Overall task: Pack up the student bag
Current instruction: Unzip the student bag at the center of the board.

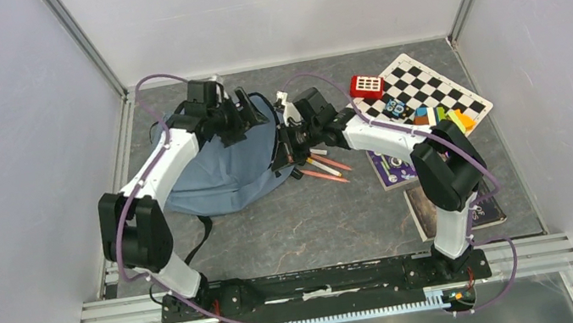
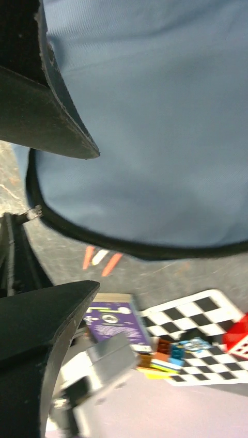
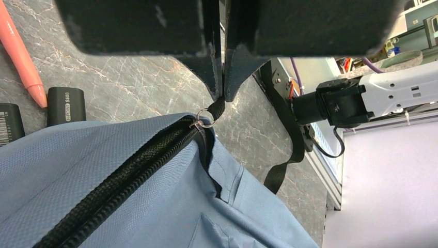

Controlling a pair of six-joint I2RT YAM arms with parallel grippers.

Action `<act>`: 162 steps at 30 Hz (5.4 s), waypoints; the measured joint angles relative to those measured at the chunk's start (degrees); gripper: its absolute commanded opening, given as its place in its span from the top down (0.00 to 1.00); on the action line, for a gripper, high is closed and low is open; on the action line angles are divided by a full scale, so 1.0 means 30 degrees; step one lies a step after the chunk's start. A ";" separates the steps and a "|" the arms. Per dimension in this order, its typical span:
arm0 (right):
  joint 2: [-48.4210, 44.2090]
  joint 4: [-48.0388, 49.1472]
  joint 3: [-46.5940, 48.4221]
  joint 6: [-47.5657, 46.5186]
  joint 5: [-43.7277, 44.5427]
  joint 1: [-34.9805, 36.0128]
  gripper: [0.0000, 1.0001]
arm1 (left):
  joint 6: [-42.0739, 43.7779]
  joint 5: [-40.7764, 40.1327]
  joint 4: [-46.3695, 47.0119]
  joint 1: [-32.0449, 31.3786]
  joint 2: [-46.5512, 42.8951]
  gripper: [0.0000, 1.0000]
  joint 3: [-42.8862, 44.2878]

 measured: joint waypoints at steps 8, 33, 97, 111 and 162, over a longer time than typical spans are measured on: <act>-0.0022 0.0029 -0.0160 -0.0051 0.0015 -0.0058 1.00 | 0.1814 0.1107 -0.0175 -0.1290 -0.0976 0.06 -0.2382; -0.0459 -0.0270 -0.0408 -0.0510 0.0845 -0.0503 1.00 | 0.3417 0.0066 -0.0903 -0.2725 0.1333 0.83 -0.1224; -0.0525 0.3803 -0.2543 0.3366 0.3701 0.1494 1.00 | 0.1545 0.0277 -0.1399 -0.0984 0.2623 0.32 0.1982; -0.1829 0.3796 -0.4648 0.3351 0.3789 0.0503 1.00 | 0.2761 0.0423 -0.0991 -0.2601 0.2164 0.47 0.0029; 0.0670 0.4619 0.0000 0.2033 0.2506 0.1370 1.00 | -0.1829 0.0087 0.1377 -0.1027 0.2098 0.98 0.2535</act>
